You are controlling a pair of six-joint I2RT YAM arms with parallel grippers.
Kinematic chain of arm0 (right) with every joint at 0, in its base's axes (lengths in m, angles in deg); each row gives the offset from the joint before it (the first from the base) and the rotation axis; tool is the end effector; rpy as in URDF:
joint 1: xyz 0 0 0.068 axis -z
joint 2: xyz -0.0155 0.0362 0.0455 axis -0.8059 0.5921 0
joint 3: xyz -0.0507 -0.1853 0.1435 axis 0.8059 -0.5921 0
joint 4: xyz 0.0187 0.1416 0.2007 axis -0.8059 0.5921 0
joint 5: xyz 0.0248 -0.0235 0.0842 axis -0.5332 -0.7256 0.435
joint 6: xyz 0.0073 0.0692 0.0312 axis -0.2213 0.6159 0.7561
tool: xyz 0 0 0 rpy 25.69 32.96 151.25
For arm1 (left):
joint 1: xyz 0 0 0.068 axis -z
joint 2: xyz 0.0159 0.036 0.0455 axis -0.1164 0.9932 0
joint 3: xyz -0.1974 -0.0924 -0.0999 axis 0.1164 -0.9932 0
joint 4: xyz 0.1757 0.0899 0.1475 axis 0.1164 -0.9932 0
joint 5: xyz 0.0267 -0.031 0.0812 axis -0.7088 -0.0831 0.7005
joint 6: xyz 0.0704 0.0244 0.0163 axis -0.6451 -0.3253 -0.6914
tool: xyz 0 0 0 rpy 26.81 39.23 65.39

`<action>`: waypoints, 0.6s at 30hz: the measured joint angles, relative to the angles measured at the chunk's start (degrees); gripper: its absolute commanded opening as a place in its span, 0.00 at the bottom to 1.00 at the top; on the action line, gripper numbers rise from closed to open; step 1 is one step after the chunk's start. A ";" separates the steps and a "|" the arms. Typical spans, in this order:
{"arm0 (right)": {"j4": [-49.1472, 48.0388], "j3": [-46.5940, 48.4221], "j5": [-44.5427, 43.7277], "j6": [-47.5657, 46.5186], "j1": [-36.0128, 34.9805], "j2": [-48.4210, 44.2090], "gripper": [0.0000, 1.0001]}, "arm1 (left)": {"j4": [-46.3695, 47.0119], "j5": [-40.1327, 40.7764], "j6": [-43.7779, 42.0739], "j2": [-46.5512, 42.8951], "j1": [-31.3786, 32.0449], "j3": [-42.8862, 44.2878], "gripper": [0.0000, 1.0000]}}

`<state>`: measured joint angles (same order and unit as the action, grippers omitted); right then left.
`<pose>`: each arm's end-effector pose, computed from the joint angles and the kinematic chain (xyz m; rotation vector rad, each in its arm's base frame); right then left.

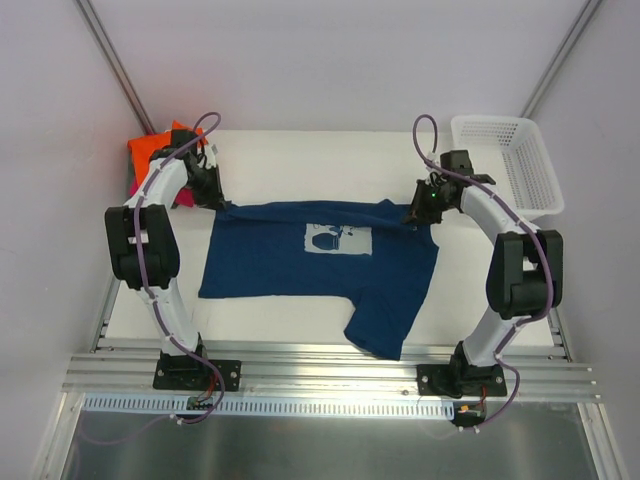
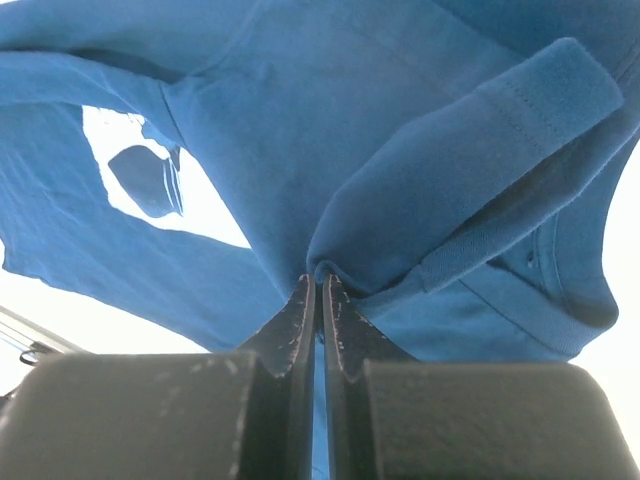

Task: Fold and stack the t-shirts
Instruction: Fold the flattened tshirt in 1/3 of the way

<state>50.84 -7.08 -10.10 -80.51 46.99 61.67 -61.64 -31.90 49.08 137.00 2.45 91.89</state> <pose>0.3640 0.0679 0.1856 -0.2697 2.5033 0.5618 0.4038 0.0104 0.1818 -0.1297 2.6143 -0.4137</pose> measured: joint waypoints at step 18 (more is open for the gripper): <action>0.74 -5.90 -0.66 -1.68 1.11 -5.55 0.01 | 0.00 2.89 0.02 -1.97 -0.39 -2.78 0.00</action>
<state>51.58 -12.98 -10.76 -82.19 48.11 56.11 -61.64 -29.01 49.10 135.03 2.06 89.12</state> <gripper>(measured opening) 0.034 0.014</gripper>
